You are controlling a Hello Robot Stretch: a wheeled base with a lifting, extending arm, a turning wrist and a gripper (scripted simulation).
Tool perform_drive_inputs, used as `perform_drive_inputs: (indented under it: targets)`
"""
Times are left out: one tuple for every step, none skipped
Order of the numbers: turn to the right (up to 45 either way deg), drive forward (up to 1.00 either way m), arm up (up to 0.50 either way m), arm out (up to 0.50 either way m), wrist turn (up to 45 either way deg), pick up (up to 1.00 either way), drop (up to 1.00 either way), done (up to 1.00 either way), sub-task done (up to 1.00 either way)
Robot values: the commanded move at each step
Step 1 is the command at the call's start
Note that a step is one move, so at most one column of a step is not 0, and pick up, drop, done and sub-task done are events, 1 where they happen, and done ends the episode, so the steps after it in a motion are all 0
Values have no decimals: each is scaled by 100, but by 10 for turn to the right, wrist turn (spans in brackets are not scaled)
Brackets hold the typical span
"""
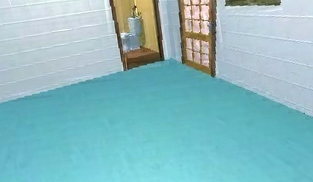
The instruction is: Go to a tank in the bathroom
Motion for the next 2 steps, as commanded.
perform_drive_inputs:
  targets:
    - [0,100,0,0,0,0,0,0,0]
    - [0,100,0,0,0,0,0,0,0]
